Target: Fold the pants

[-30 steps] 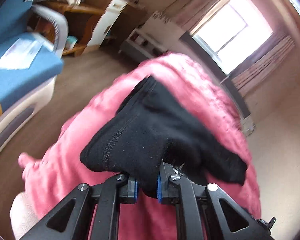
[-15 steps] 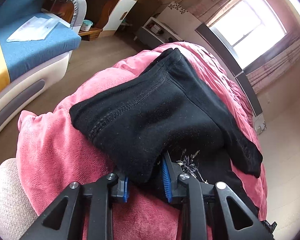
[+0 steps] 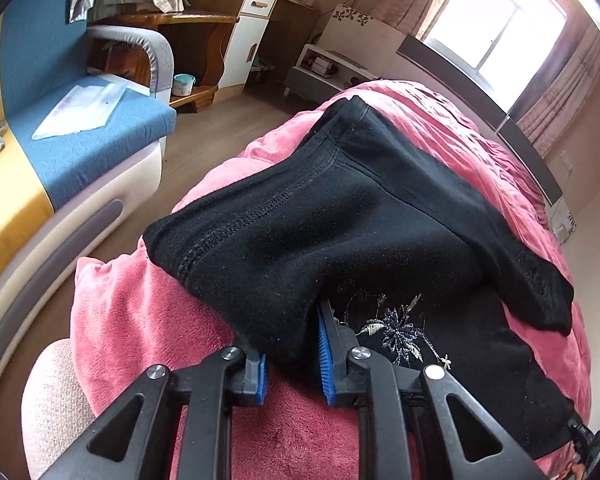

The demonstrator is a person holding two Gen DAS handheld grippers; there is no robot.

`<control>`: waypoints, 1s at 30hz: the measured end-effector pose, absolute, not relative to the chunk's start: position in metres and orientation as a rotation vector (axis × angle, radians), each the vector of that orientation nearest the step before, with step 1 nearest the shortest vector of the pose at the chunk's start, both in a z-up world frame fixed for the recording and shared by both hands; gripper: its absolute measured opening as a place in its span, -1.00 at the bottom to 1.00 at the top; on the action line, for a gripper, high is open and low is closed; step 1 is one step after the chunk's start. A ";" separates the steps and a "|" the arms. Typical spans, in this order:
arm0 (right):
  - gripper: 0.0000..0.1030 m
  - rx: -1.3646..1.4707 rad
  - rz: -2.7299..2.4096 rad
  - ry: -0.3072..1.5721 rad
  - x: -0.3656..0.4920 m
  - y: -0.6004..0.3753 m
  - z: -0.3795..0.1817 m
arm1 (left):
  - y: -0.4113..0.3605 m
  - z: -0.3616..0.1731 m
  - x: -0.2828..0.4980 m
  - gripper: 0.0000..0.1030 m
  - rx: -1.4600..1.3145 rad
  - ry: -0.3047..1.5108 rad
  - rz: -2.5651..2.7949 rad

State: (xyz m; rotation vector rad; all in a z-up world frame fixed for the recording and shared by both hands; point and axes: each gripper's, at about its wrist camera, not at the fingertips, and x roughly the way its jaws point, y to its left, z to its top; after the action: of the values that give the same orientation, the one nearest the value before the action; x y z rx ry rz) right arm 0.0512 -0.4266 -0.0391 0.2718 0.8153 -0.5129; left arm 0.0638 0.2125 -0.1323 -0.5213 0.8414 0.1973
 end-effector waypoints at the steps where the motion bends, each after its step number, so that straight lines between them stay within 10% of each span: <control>1: -0.75 0.260 -0.517 0.815 0.051 -0.425 -0.038 | 0.212 -0.132 0.063 -0.63 -0.516 0.839 0.199; 16: -0.78 0.184 -0.580 0.854 0.049 -0.427 -0.048 | 0.210 -0.134 0.056 -0.64 -0.507 0.842 0.211; 26: -0.20 0.299 -0.752 0.787 0.021 -0.461 -0.033 | 0.229 -0.091 0.025 -0.39 -0.547 0.654 0.341; 30: -0.19 0.342 -0.783 0.710 0.013 -0.468 -0.012 | 0.214 -0.067 0.029 0.01 -0.469 0.566 0.325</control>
State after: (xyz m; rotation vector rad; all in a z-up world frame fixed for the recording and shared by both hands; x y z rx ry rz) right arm 0.0128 -0.4677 -0.0121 0.3418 0.7104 -0.7829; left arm 0.0294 0.2140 -0.0668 -0.4687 0.5663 0.3247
